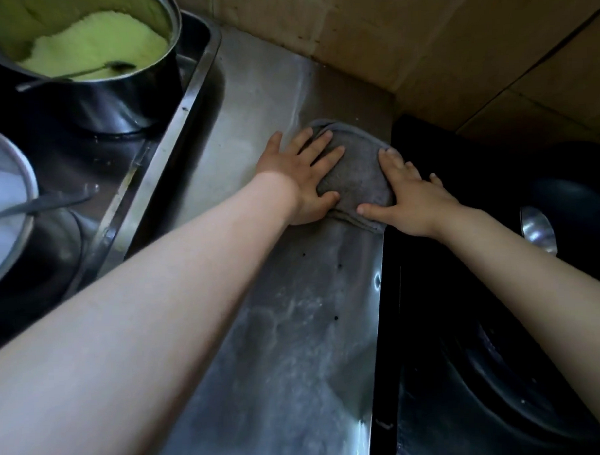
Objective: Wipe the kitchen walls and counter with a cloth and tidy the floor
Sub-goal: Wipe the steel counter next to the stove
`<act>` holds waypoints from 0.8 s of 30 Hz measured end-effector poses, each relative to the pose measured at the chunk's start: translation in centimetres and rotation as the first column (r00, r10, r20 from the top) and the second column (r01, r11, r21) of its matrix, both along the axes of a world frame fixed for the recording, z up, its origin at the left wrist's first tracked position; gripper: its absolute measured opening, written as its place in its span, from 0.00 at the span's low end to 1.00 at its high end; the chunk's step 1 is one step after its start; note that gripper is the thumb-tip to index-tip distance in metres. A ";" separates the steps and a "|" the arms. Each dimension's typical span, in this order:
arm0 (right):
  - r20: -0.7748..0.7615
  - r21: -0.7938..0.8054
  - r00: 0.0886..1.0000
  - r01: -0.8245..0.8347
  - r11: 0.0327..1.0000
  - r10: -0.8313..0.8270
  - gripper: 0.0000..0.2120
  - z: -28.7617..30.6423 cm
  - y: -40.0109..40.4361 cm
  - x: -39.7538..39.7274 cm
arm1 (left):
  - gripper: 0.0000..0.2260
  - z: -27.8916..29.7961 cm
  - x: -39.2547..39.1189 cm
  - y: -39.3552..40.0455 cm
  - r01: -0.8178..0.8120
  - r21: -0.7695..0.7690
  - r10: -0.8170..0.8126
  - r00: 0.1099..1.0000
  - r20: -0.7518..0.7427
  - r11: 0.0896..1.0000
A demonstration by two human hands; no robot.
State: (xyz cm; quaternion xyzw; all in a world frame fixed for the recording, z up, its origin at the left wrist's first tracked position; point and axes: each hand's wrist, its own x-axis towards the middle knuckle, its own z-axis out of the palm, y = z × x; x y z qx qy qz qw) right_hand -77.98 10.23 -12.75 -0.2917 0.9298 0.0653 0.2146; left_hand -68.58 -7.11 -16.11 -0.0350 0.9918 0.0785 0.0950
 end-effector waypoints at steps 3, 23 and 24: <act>-0.003 0.012 1.000 -0.006 1.000 0.006 0.49 0.1 0.0 1.1 | 0.32 0.1 1.2 0.1 0.000 0.015 0.000 1.000 0.000 1.000; -0.006 0.064 1.000 -0.019 0.998 0.020 0.48 0.2 0.3 9.2 | 0.31 -0.1 9.5 1.6 -0.075 0.038 0.075 0.997 -0.015 0.996; -0.006 0.064 1.000 -0.020 0.998 0.021 0.48 0.2 0.3 9.7 | 0.31 -0.1 9.9 1.7 -0.075 0.034 0.075 0.997 -0.014 0.997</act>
